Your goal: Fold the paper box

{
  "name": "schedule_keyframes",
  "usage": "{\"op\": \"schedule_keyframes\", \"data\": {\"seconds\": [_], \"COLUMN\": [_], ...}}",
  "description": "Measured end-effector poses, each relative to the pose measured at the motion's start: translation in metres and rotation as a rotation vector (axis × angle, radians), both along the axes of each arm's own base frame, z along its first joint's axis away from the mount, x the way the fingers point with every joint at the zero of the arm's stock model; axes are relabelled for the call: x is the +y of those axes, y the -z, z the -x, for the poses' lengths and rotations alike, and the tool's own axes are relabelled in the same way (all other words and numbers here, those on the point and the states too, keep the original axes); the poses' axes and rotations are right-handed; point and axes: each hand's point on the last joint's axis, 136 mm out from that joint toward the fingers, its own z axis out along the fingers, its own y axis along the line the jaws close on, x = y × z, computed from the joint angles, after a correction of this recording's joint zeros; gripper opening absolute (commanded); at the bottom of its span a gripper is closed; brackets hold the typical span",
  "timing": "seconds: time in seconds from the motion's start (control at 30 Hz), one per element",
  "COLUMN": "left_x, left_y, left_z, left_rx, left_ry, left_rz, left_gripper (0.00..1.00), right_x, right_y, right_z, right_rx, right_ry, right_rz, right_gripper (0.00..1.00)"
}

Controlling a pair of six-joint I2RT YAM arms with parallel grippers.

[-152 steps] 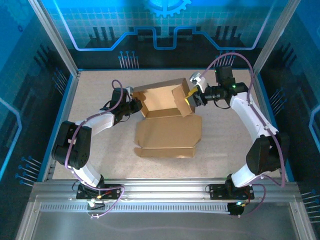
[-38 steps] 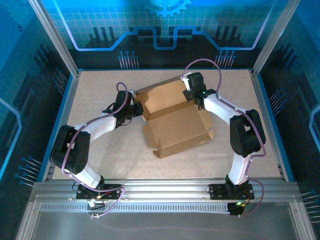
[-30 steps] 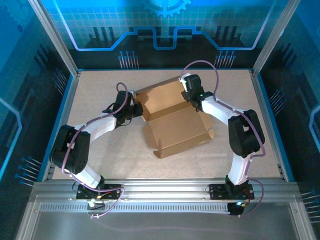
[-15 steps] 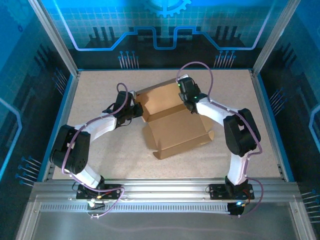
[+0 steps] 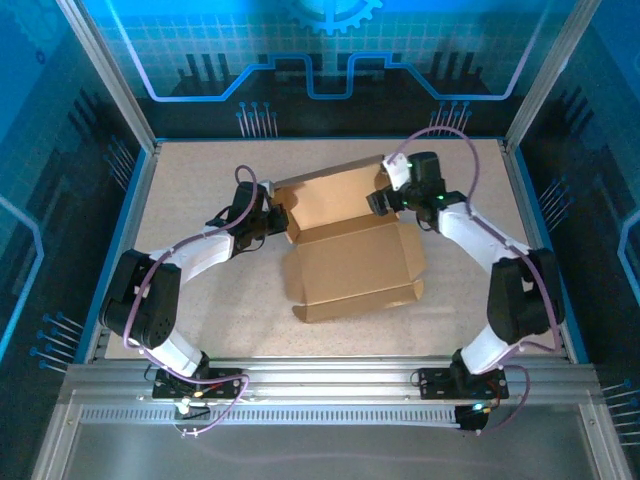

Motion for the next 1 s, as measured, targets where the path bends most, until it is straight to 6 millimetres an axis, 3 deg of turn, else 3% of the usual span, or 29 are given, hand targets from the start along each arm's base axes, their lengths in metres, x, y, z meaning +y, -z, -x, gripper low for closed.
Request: {"op": "schedule_keyframes", "data": {"seconds": [0.2,0.43,0.73,1.0], "left_x": [0.0,-0.003,-0.004,-0.013], "left_y": [-0.001,-0.003,-0.003,-0.014], "left_z": [-0.001,-0.002,-0.001,-0.005], "left_rx": [-0.006,-0.013,-0.011,-0.035], "left_ry": [0.001,0.009,0.016,0.031], "left_rz": [0.002,0.012,0.016,0.024], "left_gripper": [0.01,0.01,0.02,0.02], "right_x": [-0.017,-0.009,-0.015,0.021], "right_y": [-0.018,-0.035,-0.04,-0.04], "right_z": [0.031,0.049,0.024,0.008], "right_rx": [-0.004,-0.007,-0.013,-0.118], "right_ry": [-0.079,-0.224,-0.114,0.073], "right_rz": [-0.147,-0.279,-0.238,0.002], "right_gripper": [0.95,0.91,0.68,0.52]}}
